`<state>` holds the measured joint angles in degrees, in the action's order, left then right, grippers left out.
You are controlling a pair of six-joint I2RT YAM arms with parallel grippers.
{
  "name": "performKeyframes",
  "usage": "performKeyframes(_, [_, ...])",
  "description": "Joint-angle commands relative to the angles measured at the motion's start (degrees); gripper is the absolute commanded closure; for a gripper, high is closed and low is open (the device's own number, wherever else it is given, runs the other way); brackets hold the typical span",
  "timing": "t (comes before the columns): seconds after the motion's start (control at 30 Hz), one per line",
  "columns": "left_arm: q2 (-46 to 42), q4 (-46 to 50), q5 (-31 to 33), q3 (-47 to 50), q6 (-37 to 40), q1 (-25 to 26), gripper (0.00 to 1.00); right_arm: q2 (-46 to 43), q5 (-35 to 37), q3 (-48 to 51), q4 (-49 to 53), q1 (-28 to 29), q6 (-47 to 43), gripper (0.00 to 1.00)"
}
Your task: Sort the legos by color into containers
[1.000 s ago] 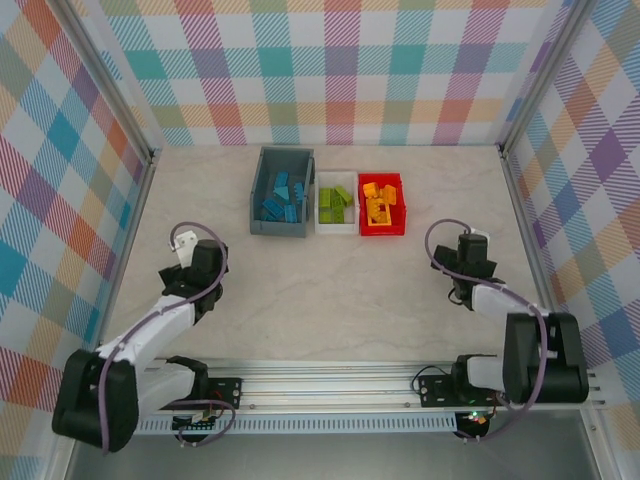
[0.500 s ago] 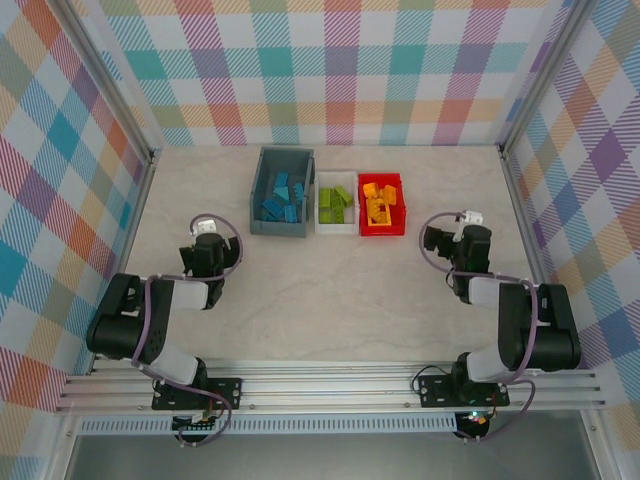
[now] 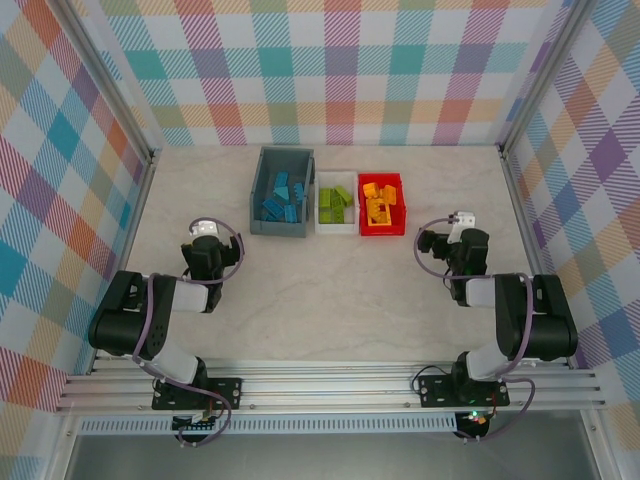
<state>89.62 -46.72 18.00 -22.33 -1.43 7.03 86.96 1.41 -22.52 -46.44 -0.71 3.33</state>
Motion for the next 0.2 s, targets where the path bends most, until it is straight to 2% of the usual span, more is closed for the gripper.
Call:
performKeyframes(0.0, [0.0,-2.0,-0.7,-0.4,0.7,-1.0,0.0,0.3,-1.0,-0.5,-0.7,0.4,-1.3,0.0])
performKeyframes(0.17, [0.0,-2.0,-0.7,-0.4,0.7,-1.0,0.0,0.2,-0.8,-0.4,-0.9,0.4,-1.2,0.0])
